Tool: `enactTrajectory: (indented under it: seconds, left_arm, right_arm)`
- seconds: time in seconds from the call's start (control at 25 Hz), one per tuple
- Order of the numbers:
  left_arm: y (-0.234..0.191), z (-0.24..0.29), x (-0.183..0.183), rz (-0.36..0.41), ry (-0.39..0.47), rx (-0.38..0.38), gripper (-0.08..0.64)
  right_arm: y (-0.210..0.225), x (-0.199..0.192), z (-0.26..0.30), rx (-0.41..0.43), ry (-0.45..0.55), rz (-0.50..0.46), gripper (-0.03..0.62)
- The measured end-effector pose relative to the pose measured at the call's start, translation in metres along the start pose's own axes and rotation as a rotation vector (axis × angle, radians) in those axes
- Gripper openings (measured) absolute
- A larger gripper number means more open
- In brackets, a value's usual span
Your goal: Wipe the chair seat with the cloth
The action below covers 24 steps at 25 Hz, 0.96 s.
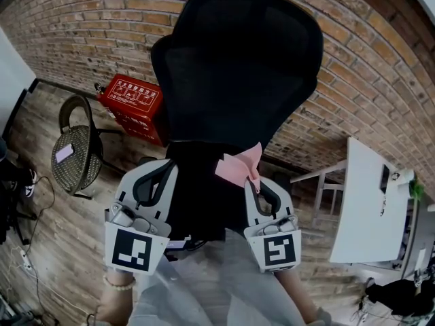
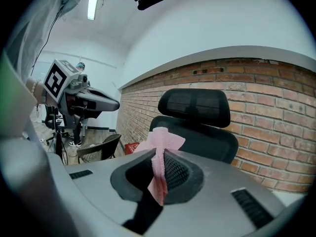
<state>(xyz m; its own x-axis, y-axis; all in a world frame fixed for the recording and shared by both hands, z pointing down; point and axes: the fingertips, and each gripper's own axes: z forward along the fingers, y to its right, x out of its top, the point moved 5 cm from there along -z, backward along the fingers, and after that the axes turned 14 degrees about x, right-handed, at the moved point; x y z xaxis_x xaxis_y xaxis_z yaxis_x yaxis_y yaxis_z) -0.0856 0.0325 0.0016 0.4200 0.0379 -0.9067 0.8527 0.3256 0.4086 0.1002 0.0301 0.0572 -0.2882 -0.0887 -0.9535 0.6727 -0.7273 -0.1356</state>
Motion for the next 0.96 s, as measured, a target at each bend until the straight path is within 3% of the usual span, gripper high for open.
enactTrajectory:
  seconds: [0.96]
  left_arm:
    - [-0.0019,-0.0037,-0.0077,-0.087,-0.018,0.001,0.018]
  right_arm:
    - [-0.0102,-0.0081,0.002,0.03,-0.062,-0.034,0.055]
